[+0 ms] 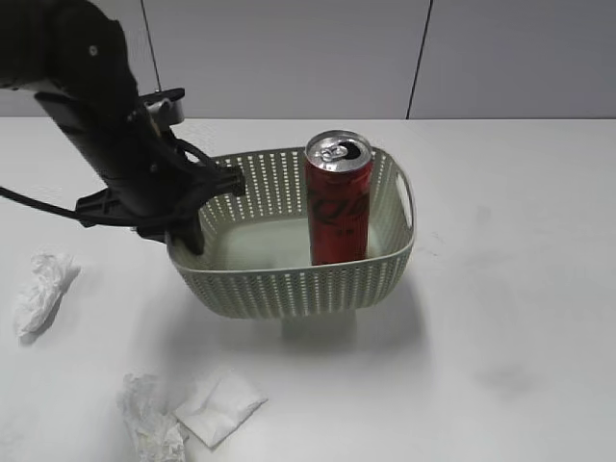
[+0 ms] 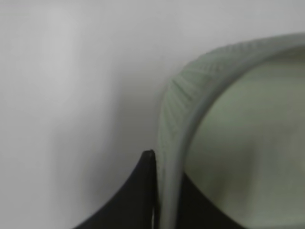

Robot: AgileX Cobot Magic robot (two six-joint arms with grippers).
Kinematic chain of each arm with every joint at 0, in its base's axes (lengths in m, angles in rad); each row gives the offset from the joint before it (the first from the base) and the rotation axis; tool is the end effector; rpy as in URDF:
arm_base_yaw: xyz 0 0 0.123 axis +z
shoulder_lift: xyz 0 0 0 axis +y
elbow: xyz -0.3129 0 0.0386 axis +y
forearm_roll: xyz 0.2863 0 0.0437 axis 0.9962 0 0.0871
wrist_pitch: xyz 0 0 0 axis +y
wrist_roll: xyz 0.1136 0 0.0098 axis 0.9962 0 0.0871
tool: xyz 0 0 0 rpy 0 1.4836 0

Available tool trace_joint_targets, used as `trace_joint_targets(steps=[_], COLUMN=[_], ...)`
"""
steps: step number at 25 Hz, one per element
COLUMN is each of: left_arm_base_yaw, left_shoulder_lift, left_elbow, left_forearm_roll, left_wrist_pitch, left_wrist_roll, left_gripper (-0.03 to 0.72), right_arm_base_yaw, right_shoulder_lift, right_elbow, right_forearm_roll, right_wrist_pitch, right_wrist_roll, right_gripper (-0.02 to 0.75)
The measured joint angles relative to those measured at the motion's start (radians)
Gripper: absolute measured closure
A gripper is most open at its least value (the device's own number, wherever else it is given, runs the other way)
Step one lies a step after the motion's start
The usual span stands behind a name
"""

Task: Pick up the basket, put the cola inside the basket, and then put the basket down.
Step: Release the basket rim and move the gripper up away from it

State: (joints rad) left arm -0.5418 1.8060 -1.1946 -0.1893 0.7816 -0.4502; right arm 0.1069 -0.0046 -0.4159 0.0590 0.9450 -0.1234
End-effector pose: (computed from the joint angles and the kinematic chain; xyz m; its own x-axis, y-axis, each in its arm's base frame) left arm 0.3353 -0.2195 0.1809 -0.9869 -0.0452 -0.1550 -0.0041 0.9667 -0.2559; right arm 0.0328 0.0090 0.2687 -0.4054 -0.1326 -0.9045 -0.1863 0.9806 -0.0603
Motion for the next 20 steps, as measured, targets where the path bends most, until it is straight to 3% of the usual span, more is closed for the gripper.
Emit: trace_joint_targets(steps=[7,10,13,18,20], left_arm_base_yaw=[0.0,0.0,0.0,0.0,0.0], left_shoulder_lift=[0.17,0.218,0.238,0.24,0.24], left_elbow=[-0.165,-0.194,-0.202,-0.215,-0.238], left_forearm_roll=[-0.003,-0.005,-0.012,-0.018,-0.019], left_wrist_pitch=[0.024,0.023,0.021,0.015,0.042], left_wrist_roll=[0.0,0.017,0.039,0.059,0.08], left_gripper=[0.688,0.649,0.524,0.164,0.067], right_arm_base_yaw=[0.0,0.0,0.0,0.0,0.0], right_shoulder_lift=[0.0,0.0,0.0,0.0,0.0], right_elbow=[0.0,0.0,0.0,0.0,0.0], right_forearm_roll=[-0.001,-0.001,-0.002,-0.002,-0.002], right_wrist_pitch=[0.0,0.0,0.0,0.0,0.0], right_wrist_roll=[0.001,0.001,0.001,0.001,0.001], right_gripper=[0.153,0.153,0.153,0.153,0.153])
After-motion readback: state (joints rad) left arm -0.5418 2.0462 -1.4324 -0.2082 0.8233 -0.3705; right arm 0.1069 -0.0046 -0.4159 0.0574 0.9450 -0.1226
